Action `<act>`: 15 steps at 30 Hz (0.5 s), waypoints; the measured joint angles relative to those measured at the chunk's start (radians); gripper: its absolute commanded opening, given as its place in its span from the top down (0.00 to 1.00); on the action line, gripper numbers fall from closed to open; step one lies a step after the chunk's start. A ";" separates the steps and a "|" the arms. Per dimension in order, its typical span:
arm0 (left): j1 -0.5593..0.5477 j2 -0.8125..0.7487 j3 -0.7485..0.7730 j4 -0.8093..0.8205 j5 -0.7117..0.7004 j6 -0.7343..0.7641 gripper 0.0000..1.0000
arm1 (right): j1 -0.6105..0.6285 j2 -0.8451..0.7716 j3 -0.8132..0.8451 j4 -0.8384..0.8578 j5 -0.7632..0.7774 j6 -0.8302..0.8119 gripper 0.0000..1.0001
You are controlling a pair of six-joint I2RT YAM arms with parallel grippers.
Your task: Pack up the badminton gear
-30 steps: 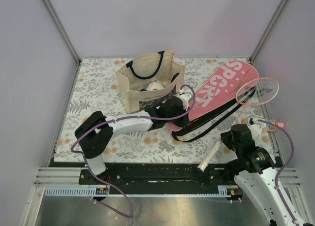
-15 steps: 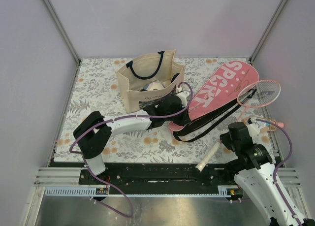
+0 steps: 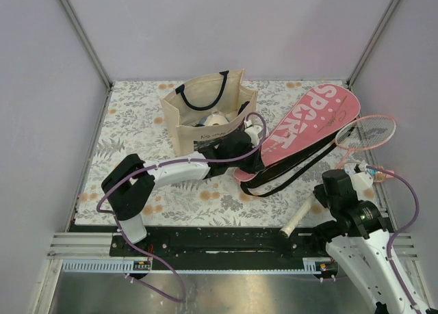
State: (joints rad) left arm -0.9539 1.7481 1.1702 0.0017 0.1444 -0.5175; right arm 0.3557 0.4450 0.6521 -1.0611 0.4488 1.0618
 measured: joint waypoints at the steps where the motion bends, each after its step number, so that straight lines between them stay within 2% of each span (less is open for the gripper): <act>1: 0.000 0.000 0.000 0.000 0.001 0.000 1.00 | 0.000 -0.004 -0.002 -0.001 0.002 0.000 1.00; 15: 0.005 0.000 0.000 0.022 0.042 -0.016 1.00 | -0.002 -0.134 -0.129 0.113 -0.101 0.079 1.00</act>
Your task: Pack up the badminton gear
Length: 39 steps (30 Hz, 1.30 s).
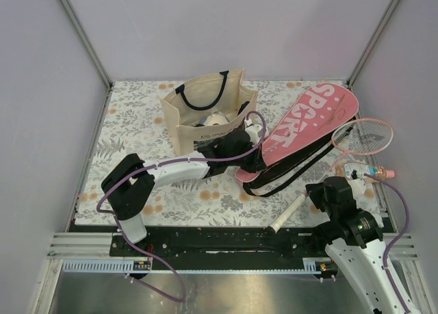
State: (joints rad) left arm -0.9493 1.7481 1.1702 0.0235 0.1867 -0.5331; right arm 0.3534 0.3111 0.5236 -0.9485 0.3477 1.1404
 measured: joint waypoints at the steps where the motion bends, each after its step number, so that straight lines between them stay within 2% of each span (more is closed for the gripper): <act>1: 0.000 0.000 0.000 0.005 0.008 0.000 1.00 | 0.000 -0.011 -0.005 0.011 -0.013 0.010 1.00; 13: 0.000 0.000 0.000 0.040 0.089 0.013 1.00 | -0.003 -0.138 -0.074 0.092 -0.204 0.018 1.00; 24: 0.001 0.000 0.000 0.038 0.158 0.078 1.00 | -0.003 -0.095 -0.095 0.090 -0.352 -0.046 1.00; 29: 0.001 0.000 0.000 0.039 0.192 0.100 1.00 | -0.003 -0.089 -0.151 0.161 -0.381 -0.111 1.00; 35: 0.002 0.000 -0.002 0.030 0.234 0.138 1.00 | -0.003 0.043 -0.158 0.235 -0.418 -0.237 1.00; 39: 0.002 0.002 -0.002 0.012 0.245 0.167 1.00 | -0.003 0.056 -0.152 0.242 -0.475 -0.233 1.00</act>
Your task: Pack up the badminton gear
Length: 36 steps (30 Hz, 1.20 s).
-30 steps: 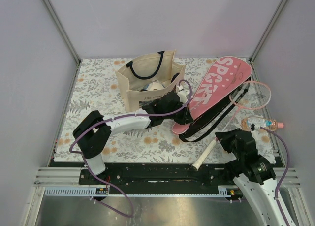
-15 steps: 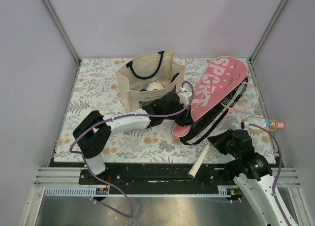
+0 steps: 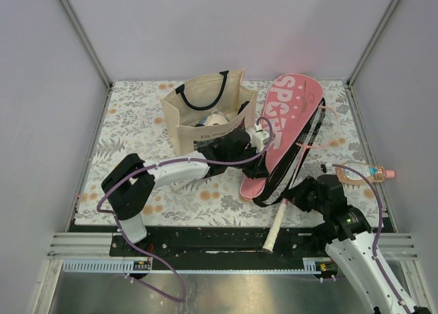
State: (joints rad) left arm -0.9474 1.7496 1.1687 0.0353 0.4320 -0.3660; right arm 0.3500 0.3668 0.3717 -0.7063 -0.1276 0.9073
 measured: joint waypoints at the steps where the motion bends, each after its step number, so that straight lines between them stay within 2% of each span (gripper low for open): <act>1: 0.000 0.000 0.000 -0.002 0.000 0.006 1.00 | 0.000 -0.019 0.000 0.002 -0.018 0.014 1.00; 6: 0.000 0.010 0.000 -0.013 0.010 0.043 1.00 | 0.000 -0.137 -0.031 0.055 -0.106 0.090 1.00; 10: 0.000 0.024 0.000 -0.019 0.029 0.071 1.00 | 0.000 -0.150 -0.098 0.108 -0.119 0.118 1.00; 12: 0.000 0.025 0.000 -0.018 0.037 0.080 1.00 | 0.000 -0.107 -0.101 0.128 -0.116 0.098 1.00; 21: 0.000 0.024 -0.019 -0.012 0.062 0.089 0.99 | -0.005 0.280 -0.035 0.319 -0.046 -0.093 1.00; 22: 0.000 0.024 -0.020 -0.018 0.060 0.088 0.86 | -0.008 0.309 -0.034 0.350 -0.046 -0.103 1.00; 27: -0.015 0.024 -0.020 -0.047 -0.032 0.091 0.59 | -0.013 0.397 -0.034 0.447 -0.063 -0.136 1.00; 36: -0.145 0.024 -0.027 -0.043 -0.351 0.090 0.41 | -0.017 0.285 -0.096 0.477 -0.077 -0.132 1.00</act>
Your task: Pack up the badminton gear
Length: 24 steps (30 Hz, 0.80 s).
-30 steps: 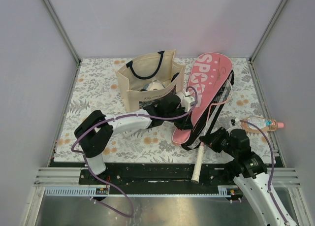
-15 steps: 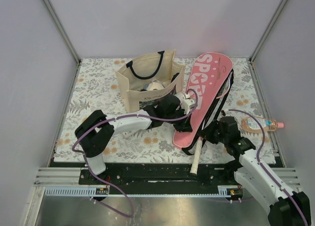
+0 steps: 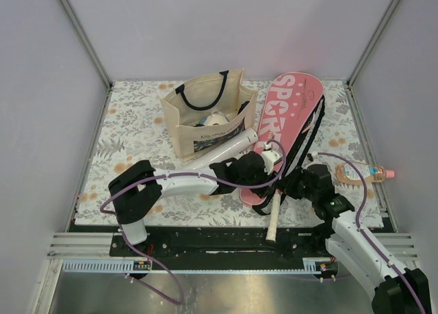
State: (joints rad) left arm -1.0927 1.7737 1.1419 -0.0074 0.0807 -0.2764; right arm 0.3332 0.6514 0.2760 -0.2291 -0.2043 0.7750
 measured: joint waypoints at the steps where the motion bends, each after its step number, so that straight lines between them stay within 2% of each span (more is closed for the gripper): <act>1: -0.018 0.000 -0.008 0.011 -0.031 -0.001 0.41 | 0.000 0.002 -0.002 0.000 -0.001 0.000 1.00; 12: -0.069 0.017 -0.039 0.032 -0.245 -0.012 0.39 | -0.002 0.008 -0.018 0.028 -0.026 0.008 1.00; 19: -0.102 0.034 -0.056 0.089 -0.281 -0.011 0.30 | -0.003 -0.013 -0.025 0.030 -0.027 0.026 1.00; 24: -0.136 0.034 -0.098 0.116 -0.317 -0.013 0.30 | -0.003 -0.013 -0.029 0.038 -0.033 0.038 1.00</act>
State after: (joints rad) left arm -1.2289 1.8072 1.0443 0.1085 -0.2363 -0.2890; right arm 0.3298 0.6388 0.2470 -0.1913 -0.2375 0.8127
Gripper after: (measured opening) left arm 0.695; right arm 0.201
